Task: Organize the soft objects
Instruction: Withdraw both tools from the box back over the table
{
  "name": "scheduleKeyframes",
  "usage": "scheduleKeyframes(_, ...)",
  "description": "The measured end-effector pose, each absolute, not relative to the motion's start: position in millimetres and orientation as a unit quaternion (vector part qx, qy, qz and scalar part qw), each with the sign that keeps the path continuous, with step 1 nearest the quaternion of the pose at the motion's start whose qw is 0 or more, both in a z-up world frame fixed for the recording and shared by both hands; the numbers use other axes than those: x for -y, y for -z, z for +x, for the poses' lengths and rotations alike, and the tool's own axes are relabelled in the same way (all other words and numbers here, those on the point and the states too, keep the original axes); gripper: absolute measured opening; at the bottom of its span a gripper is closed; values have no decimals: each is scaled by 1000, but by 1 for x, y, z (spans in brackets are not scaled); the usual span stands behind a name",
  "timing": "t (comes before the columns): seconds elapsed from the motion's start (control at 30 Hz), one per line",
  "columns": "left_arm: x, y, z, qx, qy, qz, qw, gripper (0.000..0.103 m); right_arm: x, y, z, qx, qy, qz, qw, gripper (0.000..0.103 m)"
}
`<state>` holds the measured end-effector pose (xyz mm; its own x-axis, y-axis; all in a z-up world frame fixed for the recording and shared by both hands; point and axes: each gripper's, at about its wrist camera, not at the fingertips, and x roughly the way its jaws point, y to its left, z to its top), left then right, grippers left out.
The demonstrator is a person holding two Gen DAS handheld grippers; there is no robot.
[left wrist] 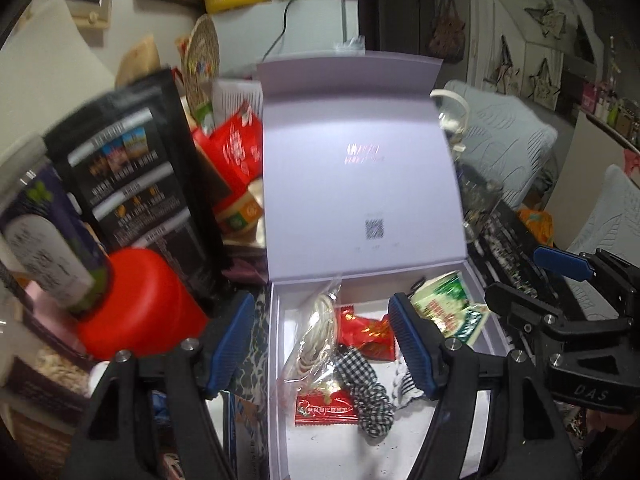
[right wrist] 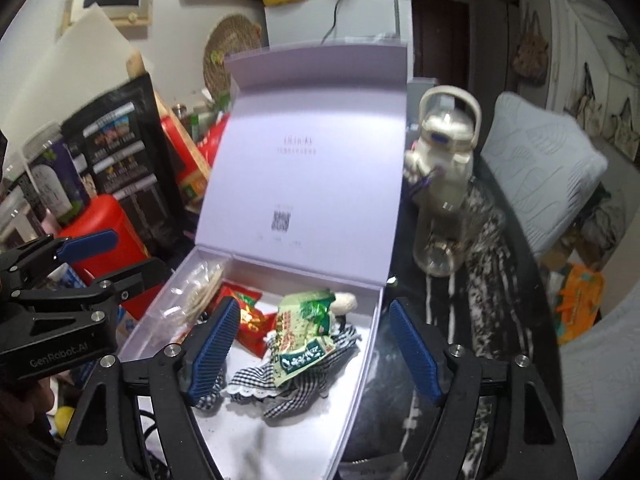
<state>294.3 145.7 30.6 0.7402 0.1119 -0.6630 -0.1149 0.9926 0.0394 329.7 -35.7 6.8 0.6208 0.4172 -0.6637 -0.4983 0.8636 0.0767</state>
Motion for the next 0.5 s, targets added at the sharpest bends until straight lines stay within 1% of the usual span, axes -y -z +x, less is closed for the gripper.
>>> scheduleKeyframes(0.33,-125,-74,247,-288,-12,8,957,69,63,-52,286,-297,-240,-44,923,78)
scheduleKeyframes(0.5,-113,-85,224,-276,31,0,961,69,81,-71,255,-273,-225,-40,934,78)
